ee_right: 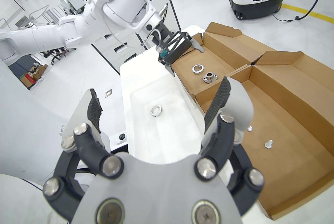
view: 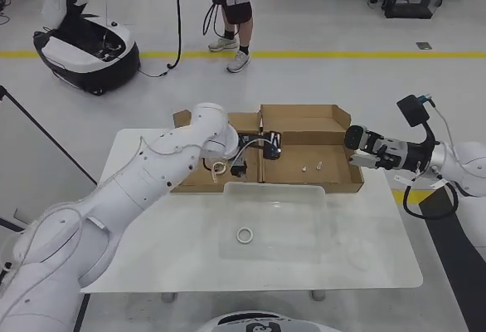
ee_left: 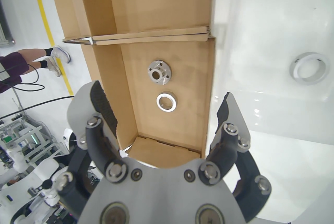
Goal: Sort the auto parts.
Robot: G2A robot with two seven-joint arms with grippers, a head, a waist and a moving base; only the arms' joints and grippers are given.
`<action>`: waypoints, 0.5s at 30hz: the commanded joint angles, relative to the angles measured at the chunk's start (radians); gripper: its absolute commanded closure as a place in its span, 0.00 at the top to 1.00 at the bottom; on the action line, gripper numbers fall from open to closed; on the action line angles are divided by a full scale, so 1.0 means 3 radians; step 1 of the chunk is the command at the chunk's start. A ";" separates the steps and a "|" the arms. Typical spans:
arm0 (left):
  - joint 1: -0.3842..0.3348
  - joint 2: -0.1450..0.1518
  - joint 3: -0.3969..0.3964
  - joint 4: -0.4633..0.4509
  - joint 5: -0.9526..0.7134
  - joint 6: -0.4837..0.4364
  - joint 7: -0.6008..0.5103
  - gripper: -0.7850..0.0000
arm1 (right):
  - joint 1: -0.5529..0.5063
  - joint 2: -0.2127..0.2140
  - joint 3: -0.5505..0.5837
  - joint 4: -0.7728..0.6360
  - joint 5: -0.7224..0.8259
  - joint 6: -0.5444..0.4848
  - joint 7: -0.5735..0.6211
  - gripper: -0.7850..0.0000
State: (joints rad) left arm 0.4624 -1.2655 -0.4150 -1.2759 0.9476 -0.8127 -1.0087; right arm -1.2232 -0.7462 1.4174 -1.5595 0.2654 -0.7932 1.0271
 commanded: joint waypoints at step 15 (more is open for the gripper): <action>-0.0505 0.0708 0.0817 -0.1351 -0.1563 0.0724 -0.0720 1.00 | 0.0000 0.0000 0.0000 0.0000 0.0000 0.0000 0.0000 1.00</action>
State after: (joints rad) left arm 0.3041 -1.0600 -0.1689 -1.6729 0.4729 -0.5964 -1.2239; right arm -1.2232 -0.7462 1.4174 -1.5595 0.2654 -0.7932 1.0271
